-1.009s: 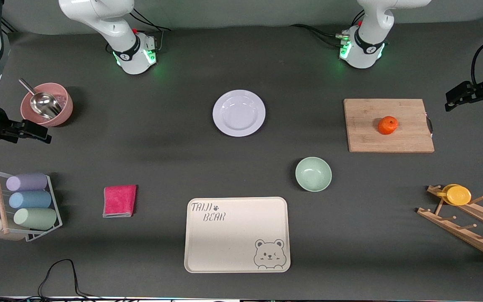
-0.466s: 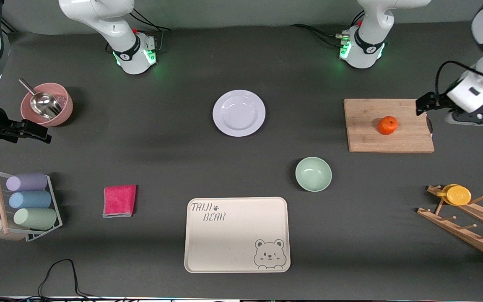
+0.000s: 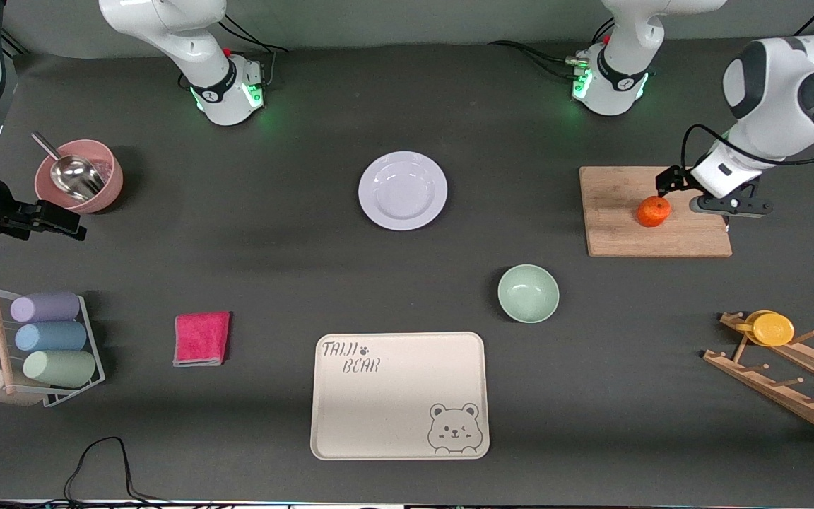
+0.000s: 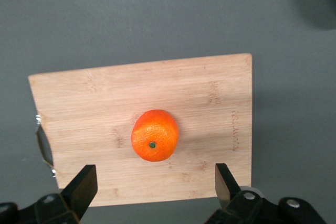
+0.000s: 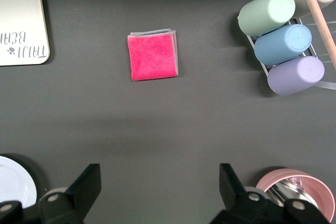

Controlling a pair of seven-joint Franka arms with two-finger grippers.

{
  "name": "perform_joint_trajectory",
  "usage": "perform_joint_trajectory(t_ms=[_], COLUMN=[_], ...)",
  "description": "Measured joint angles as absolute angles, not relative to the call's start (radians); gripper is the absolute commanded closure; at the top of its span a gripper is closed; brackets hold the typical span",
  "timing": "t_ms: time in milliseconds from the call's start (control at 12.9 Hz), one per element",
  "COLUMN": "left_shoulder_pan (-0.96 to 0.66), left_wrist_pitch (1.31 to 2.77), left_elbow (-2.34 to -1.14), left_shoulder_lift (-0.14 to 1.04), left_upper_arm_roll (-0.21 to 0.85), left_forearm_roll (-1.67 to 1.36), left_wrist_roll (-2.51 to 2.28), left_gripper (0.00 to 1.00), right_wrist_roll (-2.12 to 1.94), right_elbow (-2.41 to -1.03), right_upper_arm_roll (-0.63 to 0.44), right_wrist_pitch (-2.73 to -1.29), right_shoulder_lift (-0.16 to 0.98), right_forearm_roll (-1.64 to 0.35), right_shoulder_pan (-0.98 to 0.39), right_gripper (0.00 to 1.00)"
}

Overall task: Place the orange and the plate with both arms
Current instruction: 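Lower the left gripper and grasp the orange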

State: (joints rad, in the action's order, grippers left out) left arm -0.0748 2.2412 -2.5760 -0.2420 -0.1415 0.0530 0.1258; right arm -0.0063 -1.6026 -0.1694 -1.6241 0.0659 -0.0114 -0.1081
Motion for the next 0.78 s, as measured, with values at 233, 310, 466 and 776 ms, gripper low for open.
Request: perform_joint_trajectory(t_ms=[233, 310, 466, 776], left_shoulder_pan=[-0.071, -0.071, -0.070, -0.027], left_wrist_pitch=[2.355, 2.396, 2.472, 2.573], left_elbow=[-2.649, -2.665, -2.688, -2.697], left_shoulder_lift=[-0.191, -0.164, -0.110, -0.026], left_upper_arm_roll=[-0.142, -0.142, -0.142, -0.142], left_forearm_roll=[0.053, 0.053, 0.053, 0.054], left_wrist_roll=[0.152, 0.157, 0.185, 0.258], left_gripper=[0.00, 0.00, 0.00, 0.00], right_wrist_roll=[-0.006, -0.006, -0.006, -0.006], right_elbow=[-1.606, -1.606, -1.607, -1.607], right_upper_arm_roll=[-0.169, -0.169, -0.169, -0.169], right_wrist_pitch=[-1.624, -1.624, -1.624, -1.624], right_shoulder_lift=[0.065, 0.065, 0.064, 0.064], right_forearm_roll=[-0.011, -0.011, -0.011, -0.011], right_shoulder_pan=[-0.108, -0.108, -0.108, -0.108], right_gripper=[0.00, 0.00, 0.00, 0.00])
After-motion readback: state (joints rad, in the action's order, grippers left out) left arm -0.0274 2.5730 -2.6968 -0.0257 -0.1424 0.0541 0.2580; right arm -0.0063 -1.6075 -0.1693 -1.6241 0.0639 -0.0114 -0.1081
